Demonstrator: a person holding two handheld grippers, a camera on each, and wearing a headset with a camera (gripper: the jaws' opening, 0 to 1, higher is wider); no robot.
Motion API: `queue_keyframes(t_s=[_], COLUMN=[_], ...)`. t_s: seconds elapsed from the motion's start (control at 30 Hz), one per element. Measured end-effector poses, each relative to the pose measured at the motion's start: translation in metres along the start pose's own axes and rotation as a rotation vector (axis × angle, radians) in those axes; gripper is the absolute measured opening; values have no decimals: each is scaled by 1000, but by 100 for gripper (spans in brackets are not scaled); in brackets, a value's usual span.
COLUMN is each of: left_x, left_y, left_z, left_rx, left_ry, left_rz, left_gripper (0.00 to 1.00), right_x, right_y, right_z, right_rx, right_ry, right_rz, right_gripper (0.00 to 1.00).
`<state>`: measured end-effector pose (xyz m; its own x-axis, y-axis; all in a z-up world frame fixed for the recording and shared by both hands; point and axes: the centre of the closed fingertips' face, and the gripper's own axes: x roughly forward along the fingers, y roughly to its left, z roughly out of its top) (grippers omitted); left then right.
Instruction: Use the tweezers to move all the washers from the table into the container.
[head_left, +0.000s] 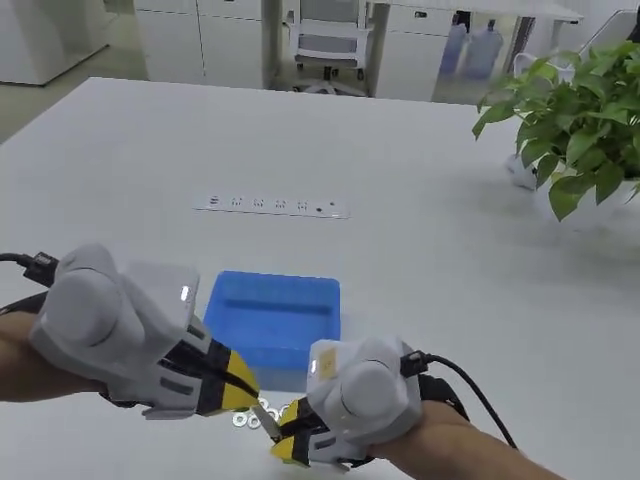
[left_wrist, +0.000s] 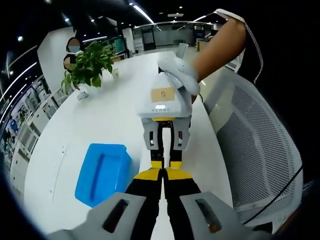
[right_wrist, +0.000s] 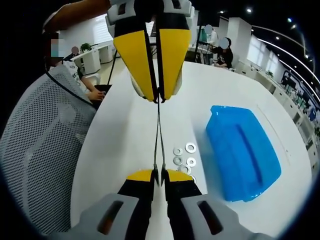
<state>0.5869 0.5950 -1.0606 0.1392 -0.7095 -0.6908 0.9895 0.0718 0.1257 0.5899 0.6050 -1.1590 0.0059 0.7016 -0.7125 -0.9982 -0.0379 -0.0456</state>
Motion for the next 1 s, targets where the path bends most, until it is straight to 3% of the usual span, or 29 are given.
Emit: queue_keyframes(t_s=[0.17, 0.47, 0.67, 1.0], left_x=[3, 13, 19, 13], left_y=[-5, -11, -9, -2], left_z=[3, -2, -6, -3], left_rx=[6, 2, 10, 27], left_ry=[-15, -15, -11, -11], left_rz=[-16, -45, -42, -41], left_gripper=[6, 6, 6, 6], right_x=[4, 6, 6, 4], right_y=[3, 7, 8, -2], right_z=[1, -1, 0, 6], right_rx=[-4, -15, -13, -22], right_ry=[-7, -12, -17, -37], right_rz=[-1, 7, 7, -18], right_gripper=[9, 9, 9, 11])
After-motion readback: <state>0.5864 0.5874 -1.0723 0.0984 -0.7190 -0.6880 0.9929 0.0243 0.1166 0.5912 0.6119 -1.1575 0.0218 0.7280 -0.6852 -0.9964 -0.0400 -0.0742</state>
